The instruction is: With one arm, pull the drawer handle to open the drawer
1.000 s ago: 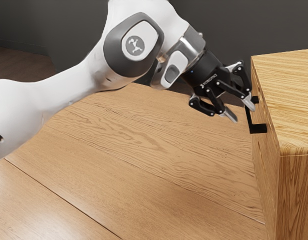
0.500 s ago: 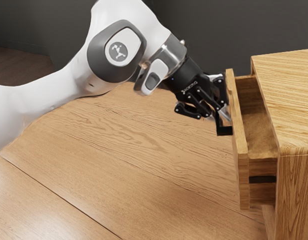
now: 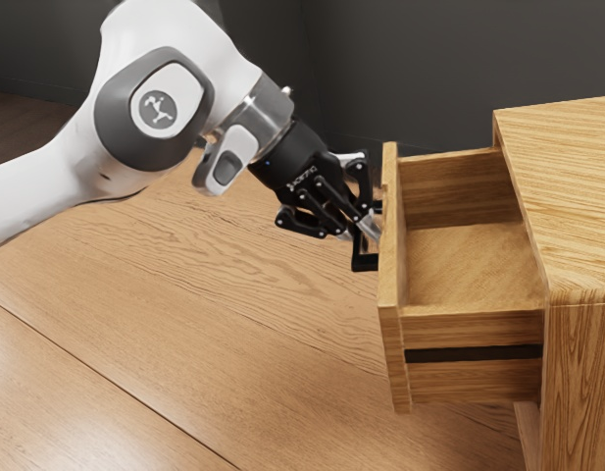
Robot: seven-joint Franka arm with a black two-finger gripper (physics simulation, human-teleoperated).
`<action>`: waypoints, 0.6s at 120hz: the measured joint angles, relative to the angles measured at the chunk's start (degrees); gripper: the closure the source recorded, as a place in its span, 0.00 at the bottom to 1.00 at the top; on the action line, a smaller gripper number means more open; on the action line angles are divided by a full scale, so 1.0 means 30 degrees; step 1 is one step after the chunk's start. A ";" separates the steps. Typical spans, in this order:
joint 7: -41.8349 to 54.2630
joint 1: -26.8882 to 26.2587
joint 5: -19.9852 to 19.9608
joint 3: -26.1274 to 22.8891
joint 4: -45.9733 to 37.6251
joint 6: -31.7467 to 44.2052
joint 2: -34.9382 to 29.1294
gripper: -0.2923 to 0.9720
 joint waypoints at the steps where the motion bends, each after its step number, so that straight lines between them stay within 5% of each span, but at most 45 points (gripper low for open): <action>1: 0.0008 -0.0008 -0.0002 0.0023 -0.0045 -0.0003 -0.0056 0.83; 72: 0.0421 -0.1065 -0.0153 0.1938 -0.1784 -0.0063 -0.1745 0.84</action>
